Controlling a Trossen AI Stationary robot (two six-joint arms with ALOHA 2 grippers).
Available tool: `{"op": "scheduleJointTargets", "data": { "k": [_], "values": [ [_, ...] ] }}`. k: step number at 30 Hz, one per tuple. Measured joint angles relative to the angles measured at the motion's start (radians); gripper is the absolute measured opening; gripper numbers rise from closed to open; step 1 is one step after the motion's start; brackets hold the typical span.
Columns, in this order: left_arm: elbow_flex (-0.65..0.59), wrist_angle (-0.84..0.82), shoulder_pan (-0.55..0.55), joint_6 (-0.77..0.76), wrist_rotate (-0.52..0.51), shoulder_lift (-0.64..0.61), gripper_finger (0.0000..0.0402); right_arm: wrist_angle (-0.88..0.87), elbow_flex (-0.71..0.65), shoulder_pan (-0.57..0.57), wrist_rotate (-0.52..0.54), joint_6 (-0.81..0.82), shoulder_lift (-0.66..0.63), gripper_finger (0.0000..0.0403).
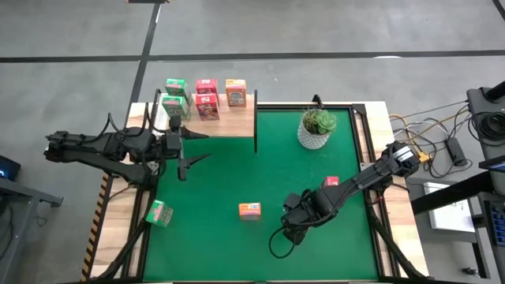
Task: Stack cereal on shelf
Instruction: Put the right orange cereal box on the shelf aligned with the other orange cereal box
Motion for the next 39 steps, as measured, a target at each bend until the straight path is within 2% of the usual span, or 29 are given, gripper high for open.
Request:
{"op": "scheduleJointTargets", "data": {
  "k": [11, 19, 25, 33, 39],
  "values": [
    [0.0, 0.0, 0.0, 0.0, 0.0, 0.0, 0.0233, -0.002, 0.0, -0.001, 0.049, -0.05, -0.067, 0.0149],
    [0.0, 0.0, 0.0, 0.0, 0.0, 0.0, 0.0233, -0.002, 0.0, -0.011, 0.22, -0.147, -0.143, 0.0148],
    [0.0, 0.0, 0.0, 0.0, 0.0, 0.001, 0.0233, 0.052, 0.0, -0.082, 0.343, -0.332, -0.206, 0.0148],
    [0.0, -0.013, 0.0, 0.0, 0.0, 0.004, 0.0233, 0.259, 0.0, -0.27, 0.329, -0.697, -0.277, 0.0148],
    [-0.005, -0.051, 0.0, 0.001, 0.0, 0.005, 0.0233, 0.385, 0.001, -0.439, 0.209, -0.934, -0.294, 0.0148]
  ]
}}
